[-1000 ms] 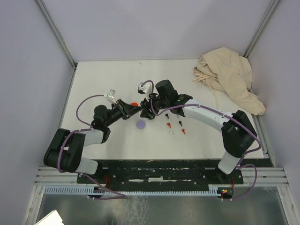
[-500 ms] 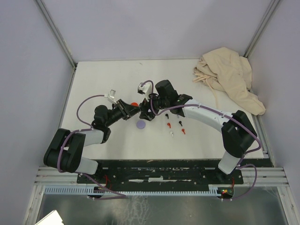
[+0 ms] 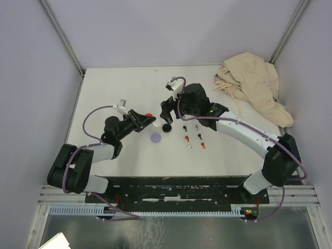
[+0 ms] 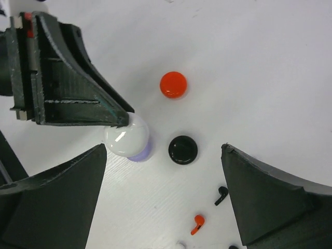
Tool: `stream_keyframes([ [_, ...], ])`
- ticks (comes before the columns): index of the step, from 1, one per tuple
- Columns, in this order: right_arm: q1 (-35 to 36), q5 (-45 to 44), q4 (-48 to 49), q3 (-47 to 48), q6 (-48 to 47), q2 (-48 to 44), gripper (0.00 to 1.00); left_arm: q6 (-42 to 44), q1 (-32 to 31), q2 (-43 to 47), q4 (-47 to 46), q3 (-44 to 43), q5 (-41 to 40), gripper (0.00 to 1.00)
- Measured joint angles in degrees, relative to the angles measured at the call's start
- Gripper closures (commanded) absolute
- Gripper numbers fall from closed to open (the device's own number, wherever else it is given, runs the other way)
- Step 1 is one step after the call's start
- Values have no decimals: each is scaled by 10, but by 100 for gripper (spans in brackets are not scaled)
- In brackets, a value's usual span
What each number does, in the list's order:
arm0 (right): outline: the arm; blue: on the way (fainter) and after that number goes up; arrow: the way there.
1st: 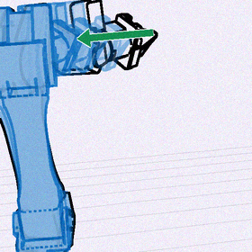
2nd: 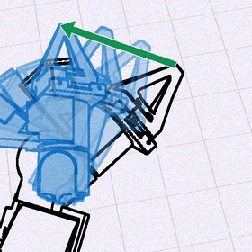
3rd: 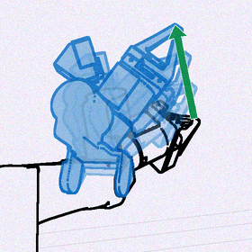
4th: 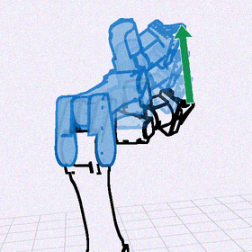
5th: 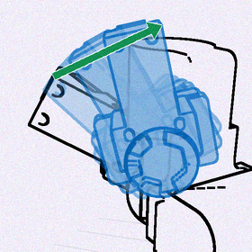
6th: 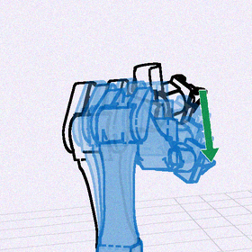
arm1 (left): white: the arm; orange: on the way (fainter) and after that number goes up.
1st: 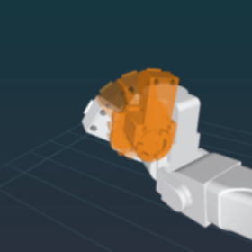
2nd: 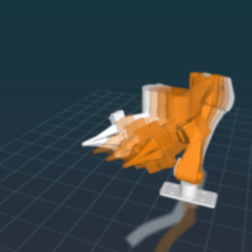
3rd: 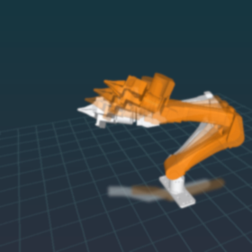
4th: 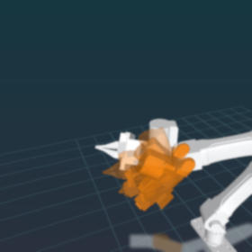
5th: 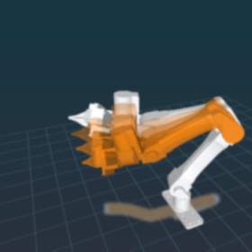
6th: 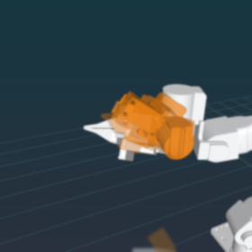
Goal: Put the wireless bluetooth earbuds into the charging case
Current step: Open the charging case at the center of the board.
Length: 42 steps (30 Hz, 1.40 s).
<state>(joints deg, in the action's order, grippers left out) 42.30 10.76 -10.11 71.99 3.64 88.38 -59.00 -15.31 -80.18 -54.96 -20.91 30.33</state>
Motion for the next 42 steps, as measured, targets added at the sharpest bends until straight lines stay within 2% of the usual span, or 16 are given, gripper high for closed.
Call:
stream_keyframes([
  [8,-4,-81,-4,1,75,26,1,-17,0,0,-36,12,-31,97],
  [18,-4,-91,-2,0,106,77,1,-31,-8,0,-53,13,-43,97],
  [28,-4,-96,6,0,118,87,1,-37,-9,0,-53,13,-49,97],
  [42,7,-119,5,-6,122,68,1,-30,-12,3,7,8,-82,97],
])
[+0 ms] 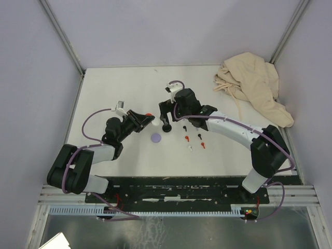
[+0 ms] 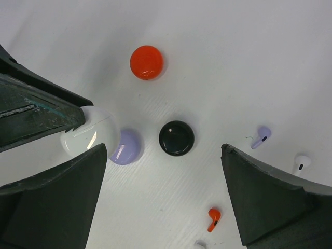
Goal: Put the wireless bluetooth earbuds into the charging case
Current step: Open the charging case at the center of the board.
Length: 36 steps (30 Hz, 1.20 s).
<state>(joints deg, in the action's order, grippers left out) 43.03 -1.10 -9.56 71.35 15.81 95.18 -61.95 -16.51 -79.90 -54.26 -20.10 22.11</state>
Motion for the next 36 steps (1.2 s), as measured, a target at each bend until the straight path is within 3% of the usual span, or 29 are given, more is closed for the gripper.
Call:
stream_keyframes([
  [36,23,-42,22,-28,9,31,1,-29,0,0,-34,-14,-8,97],
])
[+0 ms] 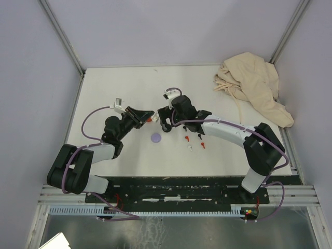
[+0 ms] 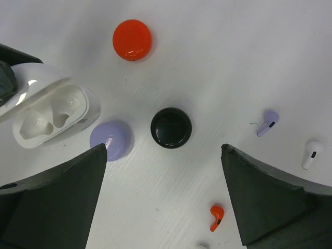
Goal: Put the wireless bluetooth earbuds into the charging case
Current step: Open the charging case at the center of the board.
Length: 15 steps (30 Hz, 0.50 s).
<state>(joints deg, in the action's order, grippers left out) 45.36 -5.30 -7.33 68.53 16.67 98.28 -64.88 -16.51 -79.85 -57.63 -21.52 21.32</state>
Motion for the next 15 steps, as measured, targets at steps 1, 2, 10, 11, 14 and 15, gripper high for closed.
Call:
stream_keyframes([
  [1,0,-2,0,-4,0,-3,1,-5,0,0,-3,0,0,97],
  [2,0,-3,0,-7,0,-5,1,-9,0,-1,-7,0,0,97],
  [10,0,-11,14,-11,1,-7,1,-35,0,-14,-40,4,1,97],
  [11,0,-11,18,-12,1,-7,1,-40,0,-16,-43,5,1,97],
  [14,0,-10,27,-14,3,-7,1,-47,0,-22,-55,10,1,97],
  [15,0,-10,29,-14,3,-7,1,-53,0,-24,-62,13,-1,97],
])
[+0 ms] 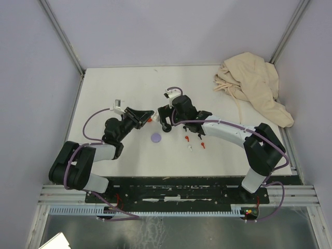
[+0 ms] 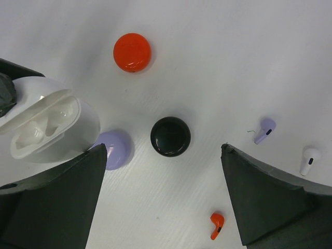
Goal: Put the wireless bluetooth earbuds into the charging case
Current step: Open the charging case at the center of the board, then pick up the earbud from the center of the board.
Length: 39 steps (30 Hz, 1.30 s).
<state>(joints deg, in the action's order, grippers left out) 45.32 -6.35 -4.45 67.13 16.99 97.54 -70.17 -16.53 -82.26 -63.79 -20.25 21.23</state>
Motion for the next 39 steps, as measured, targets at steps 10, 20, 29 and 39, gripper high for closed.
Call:
stream_keyframes([
  [10,0,3,13,0,11,0,1,-44,-6,-43,-56,6,-1,97],
  [20,-1,3,15,0,17,11,1,-82,-7,-66,-96,9,-5,97],
  [29,-1,-38,-41,-14,17,-38,1,-102,-8,-81,-115,27,-40,97],
  [39,-1,-82,-163,-56,31,-110,17,-153,-8,-185,-217,31,-47,97],
])
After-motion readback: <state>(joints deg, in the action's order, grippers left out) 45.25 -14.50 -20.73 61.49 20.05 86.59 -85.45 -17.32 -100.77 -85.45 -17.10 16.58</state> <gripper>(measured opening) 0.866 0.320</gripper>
